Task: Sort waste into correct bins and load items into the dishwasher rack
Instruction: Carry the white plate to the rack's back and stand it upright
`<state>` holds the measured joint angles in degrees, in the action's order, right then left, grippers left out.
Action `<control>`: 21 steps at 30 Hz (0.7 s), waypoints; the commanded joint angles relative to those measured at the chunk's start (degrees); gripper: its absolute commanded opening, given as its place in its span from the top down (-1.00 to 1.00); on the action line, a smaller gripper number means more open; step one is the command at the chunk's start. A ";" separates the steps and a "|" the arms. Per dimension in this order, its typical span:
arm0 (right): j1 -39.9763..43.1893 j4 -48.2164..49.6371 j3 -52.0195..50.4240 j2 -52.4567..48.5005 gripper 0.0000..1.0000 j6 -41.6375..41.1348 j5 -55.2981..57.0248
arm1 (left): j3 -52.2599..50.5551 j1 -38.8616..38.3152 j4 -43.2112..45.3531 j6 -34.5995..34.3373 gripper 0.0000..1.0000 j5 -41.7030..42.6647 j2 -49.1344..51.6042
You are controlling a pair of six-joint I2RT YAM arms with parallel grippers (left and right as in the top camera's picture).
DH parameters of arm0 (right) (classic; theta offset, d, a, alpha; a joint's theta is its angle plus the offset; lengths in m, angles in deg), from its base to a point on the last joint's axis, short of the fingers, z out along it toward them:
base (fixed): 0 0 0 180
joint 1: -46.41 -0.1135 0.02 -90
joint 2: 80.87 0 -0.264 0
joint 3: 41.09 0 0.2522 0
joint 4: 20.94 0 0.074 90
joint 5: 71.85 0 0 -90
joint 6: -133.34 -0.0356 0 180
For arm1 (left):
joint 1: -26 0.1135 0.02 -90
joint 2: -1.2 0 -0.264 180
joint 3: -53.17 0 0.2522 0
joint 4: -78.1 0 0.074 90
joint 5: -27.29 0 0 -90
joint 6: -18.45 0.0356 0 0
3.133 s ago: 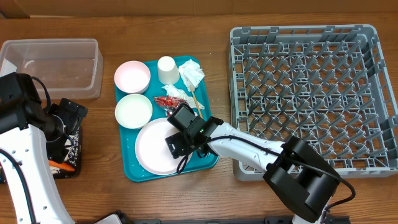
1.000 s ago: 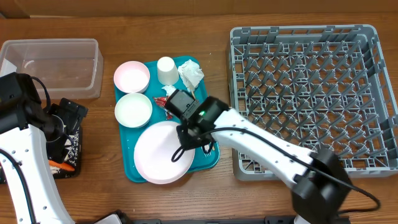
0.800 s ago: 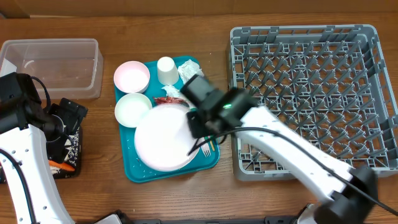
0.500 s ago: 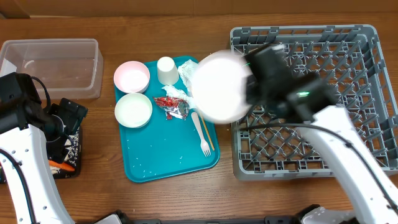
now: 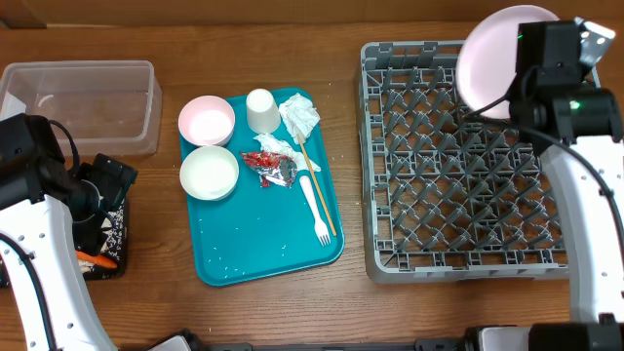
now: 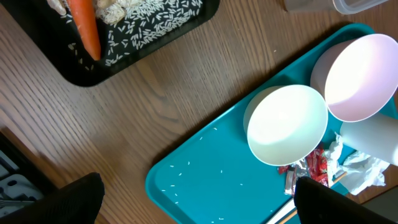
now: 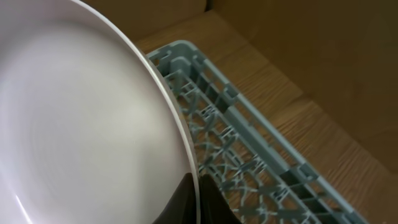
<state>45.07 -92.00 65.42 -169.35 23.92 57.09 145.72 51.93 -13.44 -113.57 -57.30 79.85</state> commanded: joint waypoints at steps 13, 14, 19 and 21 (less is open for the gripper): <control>1.36 2.97 1.36 -11.52 0.92 5.95 8.17 | 0.87 0.26 0.04 0.02 -1.00 0.37 -0.24; 1.29 2.91 1.33 -12.09 0.92 5.95 8.15 | 0.87 0.26 0.04 0.02 -1.00 0.39 -0.24; -0.52 3.02 1.33 -13.18 0.92 5.97 8.70 | 0.87 0.26 0.04 0.02 -1.00 0.39 -0.24; -1.86 3.10 1.33 -13.18 0.92 5.97 9.77 | 0.87 0.26 0.04 0.02 -1.00 0.39 -0.24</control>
<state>45.11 -89.44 65.42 -183.01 29.90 64.08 145.72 51.93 -13.46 -113.59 -57.30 79.85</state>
